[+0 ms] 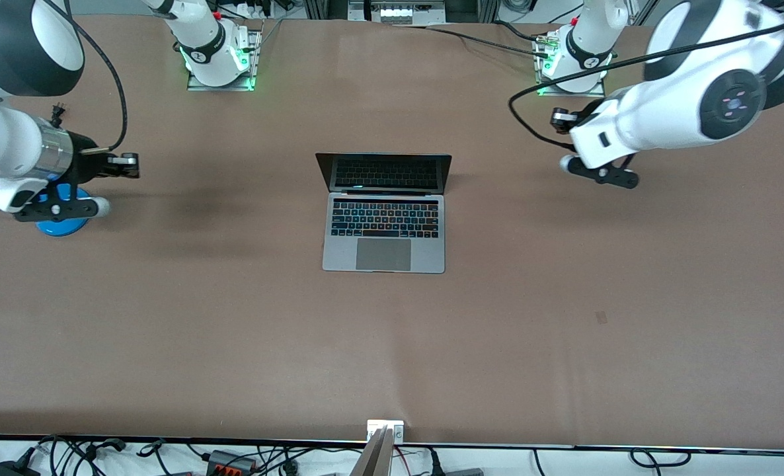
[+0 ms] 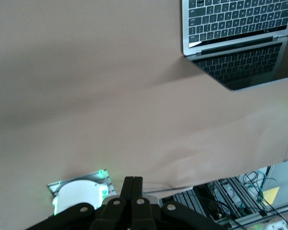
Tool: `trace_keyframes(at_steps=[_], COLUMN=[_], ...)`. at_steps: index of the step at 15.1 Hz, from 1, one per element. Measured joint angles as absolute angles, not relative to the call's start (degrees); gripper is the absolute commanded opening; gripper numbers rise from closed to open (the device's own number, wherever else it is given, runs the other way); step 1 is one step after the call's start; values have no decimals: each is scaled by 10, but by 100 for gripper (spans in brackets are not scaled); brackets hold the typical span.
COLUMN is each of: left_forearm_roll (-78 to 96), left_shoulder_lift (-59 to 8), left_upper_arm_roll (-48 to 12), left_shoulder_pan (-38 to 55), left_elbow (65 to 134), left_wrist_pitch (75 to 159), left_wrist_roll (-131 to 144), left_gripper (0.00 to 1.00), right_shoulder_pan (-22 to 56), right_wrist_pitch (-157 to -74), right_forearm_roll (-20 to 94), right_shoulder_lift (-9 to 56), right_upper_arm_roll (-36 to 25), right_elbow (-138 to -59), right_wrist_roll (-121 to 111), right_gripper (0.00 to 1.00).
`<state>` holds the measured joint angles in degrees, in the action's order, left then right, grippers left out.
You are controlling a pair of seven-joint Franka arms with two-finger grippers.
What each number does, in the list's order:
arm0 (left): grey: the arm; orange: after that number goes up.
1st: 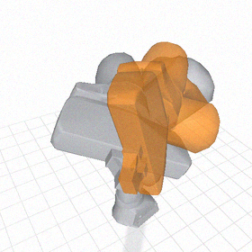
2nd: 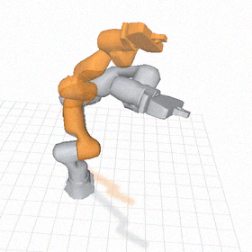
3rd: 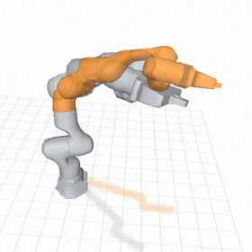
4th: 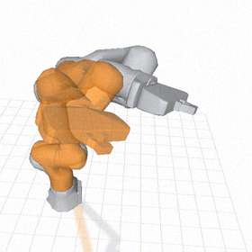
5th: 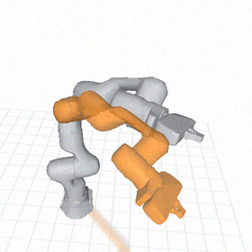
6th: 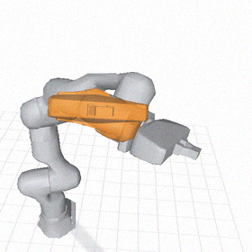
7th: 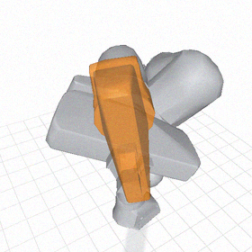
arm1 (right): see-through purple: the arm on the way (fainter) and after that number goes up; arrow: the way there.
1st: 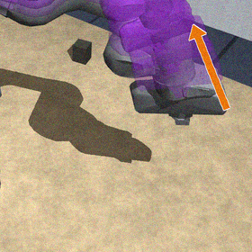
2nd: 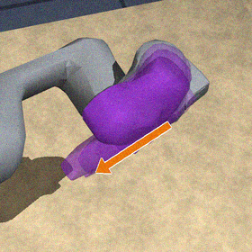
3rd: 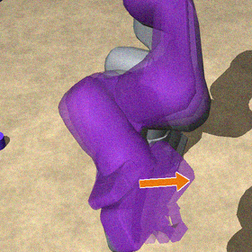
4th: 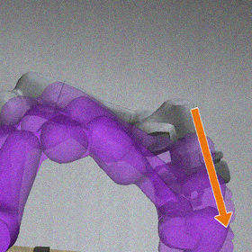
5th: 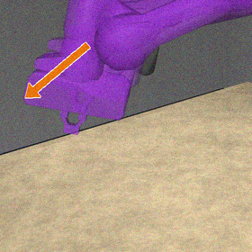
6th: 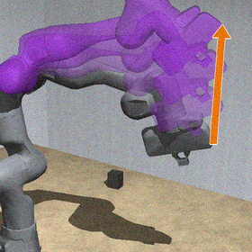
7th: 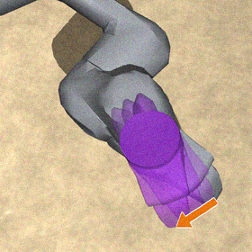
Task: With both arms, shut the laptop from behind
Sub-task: 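Move both grippers toward the laptop lid's back edge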
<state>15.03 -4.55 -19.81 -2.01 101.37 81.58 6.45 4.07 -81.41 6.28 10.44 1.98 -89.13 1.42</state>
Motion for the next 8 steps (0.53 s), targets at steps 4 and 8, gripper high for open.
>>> trace_keyframes(at_steps=[4,8], left_forearm_roll=[161,171], left_shoulder_lift=[-32,-25], left_upper_arm_roll=[-239,-286], left_shoulder_pan=[-19,-19], left_elbow=[1072,1140], left_wrist_pitch=[893,1003], left_wrist_roll=[86,121], left_gripper=[1,1], right_shoulder_pan=[78,163], right_wrist_pitch=[-815,-843], right_forearm_roll=[79,82], right_shoulder_lift=[87,75], right_upper_arm_roll=[21,23], right_elbow=[-923,-953], right_wrist_roll=[45,151], right_gripper=[0,0])
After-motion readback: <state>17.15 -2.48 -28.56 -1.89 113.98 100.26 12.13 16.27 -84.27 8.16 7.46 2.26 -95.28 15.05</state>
